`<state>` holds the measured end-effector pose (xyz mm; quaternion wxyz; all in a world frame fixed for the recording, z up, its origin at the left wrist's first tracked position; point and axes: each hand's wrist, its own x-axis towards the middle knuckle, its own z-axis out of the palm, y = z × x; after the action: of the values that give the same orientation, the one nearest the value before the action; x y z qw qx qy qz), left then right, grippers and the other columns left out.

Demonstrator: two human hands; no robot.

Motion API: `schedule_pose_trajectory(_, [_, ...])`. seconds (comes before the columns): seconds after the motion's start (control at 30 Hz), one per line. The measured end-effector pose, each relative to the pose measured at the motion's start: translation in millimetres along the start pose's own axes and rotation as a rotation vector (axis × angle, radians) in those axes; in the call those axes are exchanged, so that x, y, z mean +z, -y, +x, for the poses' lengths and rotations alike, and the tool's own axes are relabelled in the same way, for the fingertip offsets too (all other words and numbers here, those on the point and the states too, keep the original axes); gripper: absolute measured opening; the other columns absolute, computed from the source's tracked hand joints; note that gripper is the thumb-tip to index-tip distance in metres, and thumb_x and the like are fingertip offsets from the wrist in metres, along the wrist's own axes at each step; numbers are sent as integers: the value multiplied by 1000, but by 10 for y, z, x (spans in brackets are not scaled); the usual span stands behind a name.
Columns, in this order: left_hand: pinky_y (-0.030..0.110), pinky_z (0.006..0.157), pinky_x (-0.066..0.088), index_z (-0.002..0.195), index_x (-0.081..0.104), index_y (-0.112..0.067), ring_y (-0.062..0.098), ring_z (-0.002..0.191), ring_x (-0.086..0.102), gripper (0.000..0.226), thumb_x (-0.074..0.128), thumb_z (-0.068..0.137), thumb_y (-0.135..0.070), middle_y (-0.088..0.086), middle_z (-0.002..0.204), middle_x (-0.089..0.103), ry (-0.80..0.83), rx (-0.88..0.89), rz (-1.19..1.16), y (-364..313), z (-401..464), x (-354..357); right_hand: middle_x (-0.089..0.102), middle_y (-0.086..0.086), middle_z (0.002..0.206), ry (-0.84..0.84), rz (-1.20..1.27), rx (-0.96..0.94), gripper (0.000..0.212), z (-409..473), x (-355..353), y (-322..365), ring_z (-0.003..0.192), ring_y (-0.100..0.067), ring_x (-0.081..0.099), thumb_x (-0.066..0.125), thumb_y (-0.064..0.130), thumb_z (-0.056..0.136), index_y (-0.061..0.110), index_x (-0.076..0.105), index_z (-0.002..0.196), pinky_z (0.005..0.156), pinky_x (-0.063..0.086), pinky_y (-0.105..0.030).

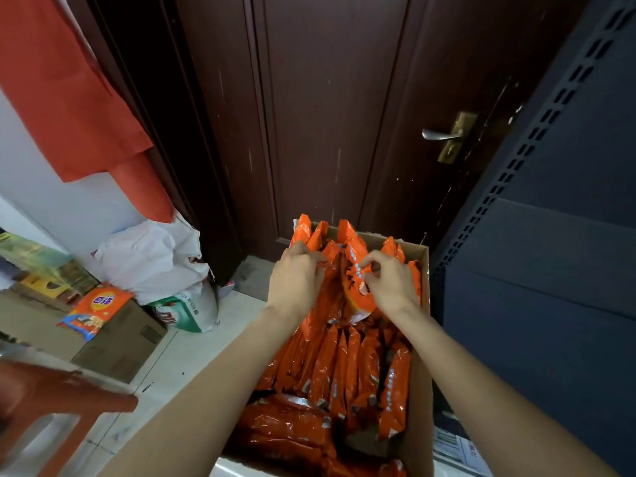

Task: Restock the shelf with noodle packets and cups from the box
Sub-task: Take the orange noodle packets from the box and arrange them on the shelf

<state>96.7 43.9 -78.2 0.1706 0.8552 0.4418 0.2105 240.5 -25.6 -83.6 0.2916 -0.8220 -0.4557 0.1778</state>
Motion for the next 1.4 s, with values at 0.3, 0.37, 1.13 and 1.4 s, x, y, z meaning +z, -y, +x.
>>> schedule_pose_trajectory(0.3, [27,93,45,106,70,-7,21,100,58,21,54,92,-7,6,109,54,-220,122,-285,-418,12,-368,62,5,107,-300,211,16,20,-390,-696,-78,73,10,52,49,4,94,21,59,95,59,36,-1])
schedule_pose_trajectory(0.37, [31,92,48,104,71,-8,20,99,58,21,53,92,-6,3,106,53,-244,194,-321,-614,-12,-371,62,6,107,-374,268,19,22,-531,-905,-160,78,7,54,46,2,95,20,59,93,62,40,-5])
schedule_pose_trajectory(1.13, [-4,74,33,110,66,-9,10,97,52,22,48,97,-9,-2,108,49,-4,356,-403,-4163,-1348,939,61,3,67,-568,89,271,25,-2464,-3320,-3066,47,-3,48,48,2,91,15,66,102,46,29,-18])
schedule_pose_trajectory(1.4, [14,85,35,110,66,-13,4,96,48,23,48,97,-11,0,114,53,-4,373,-337,-4578,-857,1467,71,-5,84,-529,108,280,21,-1895,-3677,-3570,71,-18,67,66,23,86,13,66,105,62,45,-27])
